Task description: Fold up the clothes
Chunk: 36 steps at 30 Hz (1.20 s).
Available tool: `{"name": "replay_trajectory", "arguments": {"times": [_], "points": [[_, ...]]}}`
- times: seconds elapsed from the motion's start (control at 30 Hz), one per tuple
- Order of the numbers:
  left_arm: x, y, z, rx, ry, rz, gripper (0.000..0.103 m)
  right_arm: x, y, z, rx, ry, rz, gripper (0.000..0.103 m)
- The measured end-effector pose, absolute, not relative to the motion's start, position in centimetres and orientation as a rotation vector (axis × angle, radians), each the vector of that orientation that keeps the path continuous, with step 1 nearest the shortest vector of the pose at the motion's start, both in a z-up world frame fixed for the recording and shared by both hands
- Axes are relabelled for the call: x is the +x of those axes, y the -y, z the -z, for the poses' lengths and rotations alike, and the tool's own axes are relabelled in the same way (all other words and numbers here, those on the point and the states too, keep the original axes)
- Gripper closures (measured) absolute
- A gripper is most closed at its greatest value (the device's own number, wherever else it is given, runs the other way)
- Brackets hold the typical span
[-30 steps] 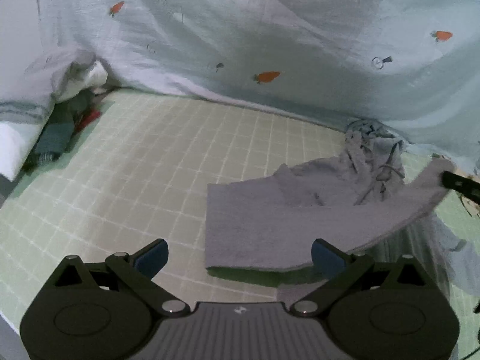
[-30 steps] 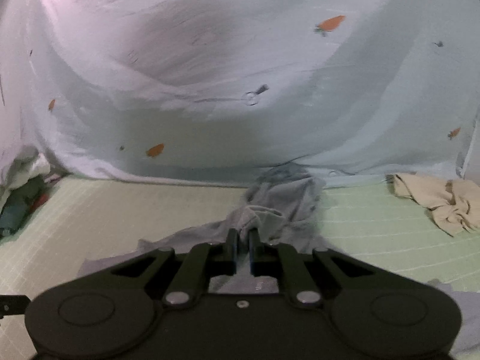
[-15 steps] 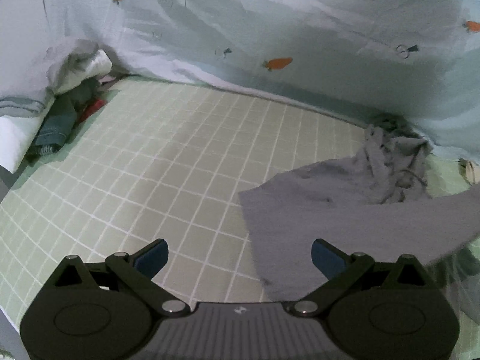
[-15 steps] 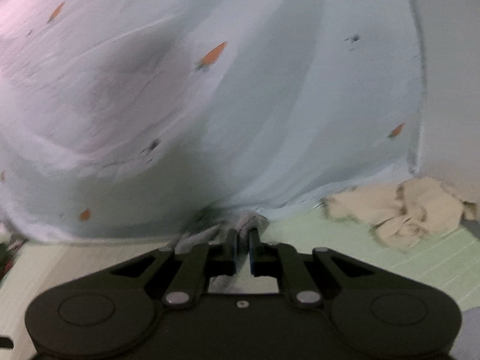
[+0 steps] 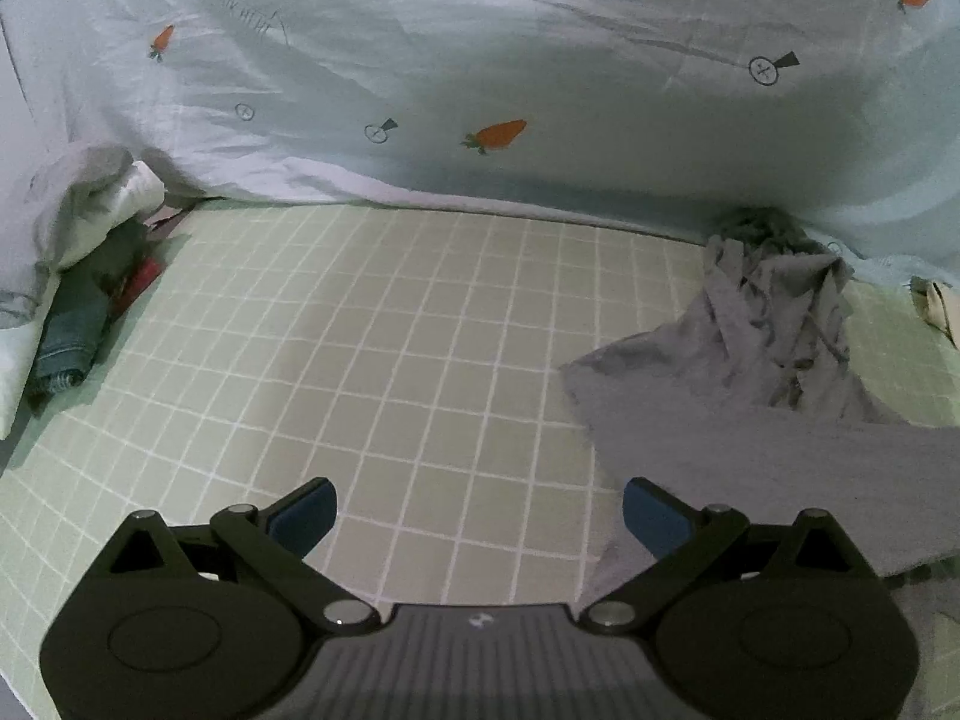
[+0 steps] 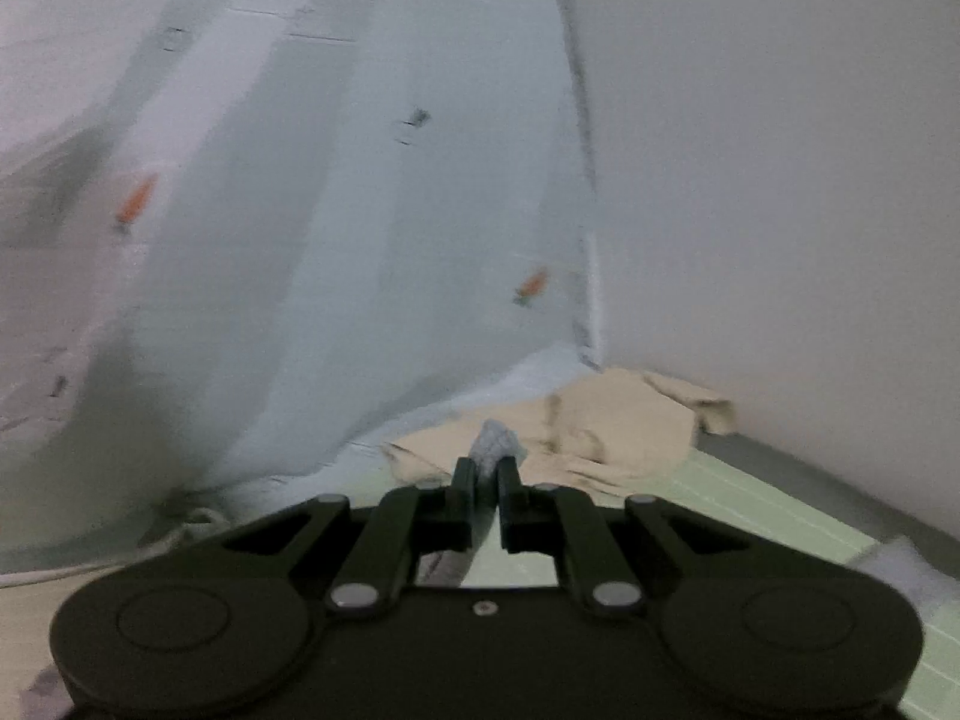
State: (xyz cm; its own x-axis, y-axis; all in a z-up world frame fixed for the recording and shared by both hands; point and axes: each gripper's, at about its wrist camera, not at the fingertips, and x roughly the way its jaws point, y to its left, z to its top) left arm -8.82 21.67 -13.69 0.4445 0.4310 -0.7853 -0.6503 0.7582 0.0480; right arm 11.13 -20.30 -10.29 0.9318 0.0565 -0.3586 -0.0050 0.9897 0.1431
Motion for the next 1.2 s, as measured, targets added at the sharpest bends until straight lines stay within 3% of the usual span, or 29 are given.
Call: {"name": "replay_trajectory", "arguments": {"times": [0.23, 0.3, 0.33, 0.43, 0.57, 0.77, 0.9, 0.93, 1.0, 1.07, 1.13, 1.2], "points": [[-9.4, -21.3, 13.9, -0.283, -0.888, -0.687, 0.002, 13.0, 22.4, 15.0, 0.167, -0.561, 0.043, 0.091], [-9.5, -21.0, 13.7, -0.27, -0.882, -0.685, 0.002, 13.3, 23.0, 16.9, 0.216, -0.624, 0.074, 0.076], [-9.5, -20.9, 13.5, -0.265, -0.878, -0.684, 0.002, 13.2, 23.3, 17.6, 0.241, -0.644, 0.082, 0.063], [-9.6, -20.4, 13.2, -0.256, -0.865, -0.68, 0.002, 13.0, 23.8, 19.7, 0.284, -0.699, 0.088, 0.054], [-9.8, -19.5, 13.3, -0.247, -0.861, -0.664, 0.002, 12.7, 23.9, 21.9, 0.265, -0.757, 0.114, 0.027], [-9.7, -18.7, 13.6, -0.255, -0.864, -0.629, 0.002, 13.4, 23.3, 24.1, 0.195, -0.81, 0.103, 0.018], [-9.6, -18.5, 13.5, -0.262, -0.847, -0.59, 0.002, 14.0, 22.4, 24.5, 0.152, -0.825, 0.085, 0.019], [-9.6, -18.5, 13.6, -0.261, -0.847, -0.586, 0.002, 14.2, 22.2, 24.6, 0.139, -0.829, 0.083, 0.024], [-9.6, -18.4, 13.6, -0.26, -0.846, -0.585, 0.002, 14.2, 21.8, 24.5, 0.128, -0.823, 0.069, 0.044], [-9.7, -18.5, 13.6, -0.269, -0.842, -0.584, 0.002, 14.1, 21.6, 23.9, 0.127, -0.807, 0.066, 0.077], [-9.8, -18.7, 13.7, -0.279, -0.842, -0.584, 0.002, 14.1, 21.4, 23.4, 0.11, -0.796, 0.076, 0.091], [-9.8, -18.7, 13.7, -0.285, -0.842, -0.582, 0.002, 13.9, 21.4, 22.5, 0.132, -0.777, 0.069, 0.092]]}}
